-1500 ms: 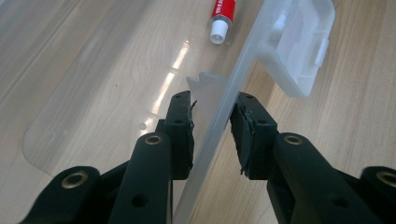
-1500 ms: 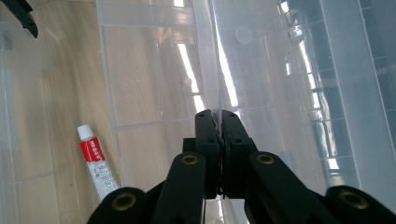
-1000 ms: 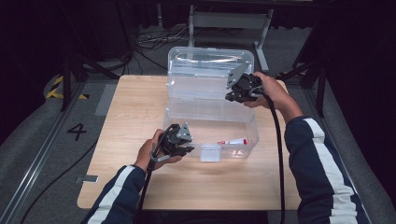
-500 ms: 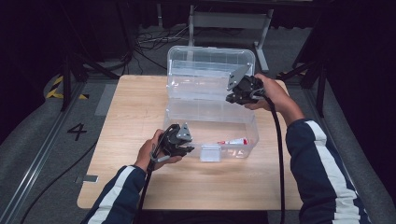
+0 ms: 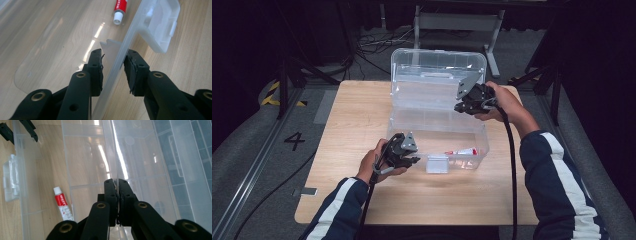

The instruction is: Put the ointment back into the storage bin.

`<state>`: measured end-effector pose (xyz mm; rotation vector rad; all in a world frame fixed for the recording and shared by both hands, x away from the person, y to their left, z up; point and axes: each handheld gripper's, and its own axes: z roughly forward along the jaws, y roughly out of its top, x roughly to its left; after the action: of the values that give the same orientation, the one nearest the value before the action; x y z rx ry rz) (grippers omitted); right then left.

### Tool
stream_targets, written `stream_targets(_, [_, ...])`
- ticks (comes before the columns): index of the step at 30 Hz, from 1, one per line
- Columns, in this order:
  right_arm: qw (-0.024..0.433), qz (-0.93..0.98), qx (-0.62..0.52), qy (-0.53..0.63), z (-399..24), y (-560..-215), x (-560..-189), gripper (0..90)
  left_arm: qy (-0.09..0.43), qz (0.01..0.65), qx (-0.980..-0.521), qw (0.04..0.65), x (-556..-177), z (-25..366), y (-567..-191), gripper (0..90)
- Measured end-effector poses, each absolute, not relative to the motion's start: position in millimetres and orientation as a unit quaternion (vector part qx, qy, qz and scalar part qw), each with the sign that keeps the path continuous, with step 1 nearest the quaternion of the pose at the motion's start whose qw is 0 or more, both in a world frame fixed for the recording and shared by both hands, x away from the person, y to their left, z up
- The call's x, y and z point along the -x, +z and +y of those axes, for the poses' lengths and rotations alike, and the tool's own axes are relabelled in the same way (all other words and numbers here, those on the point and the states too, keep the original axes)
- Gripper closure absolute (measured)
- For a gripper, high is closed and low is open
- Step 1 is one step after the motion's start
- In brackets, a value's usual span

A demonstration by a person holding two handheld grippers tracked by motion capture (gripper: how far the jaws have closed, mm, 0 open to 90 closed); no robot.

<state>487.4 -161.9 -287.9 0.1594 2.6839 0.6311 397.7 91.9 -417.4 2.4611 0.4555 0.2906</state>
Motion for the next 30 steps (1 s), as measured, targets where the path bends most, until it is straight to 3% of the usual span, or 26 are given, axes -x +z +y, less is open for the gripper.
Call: stream_targets(30, [0.173, 0.934, -0.074, 0.303, -178.8, -303.8, -463.0, 85.2, 0.140, 0.161, -0.924, 0.317, -392.8, 92.0, -420.5, 65.7])
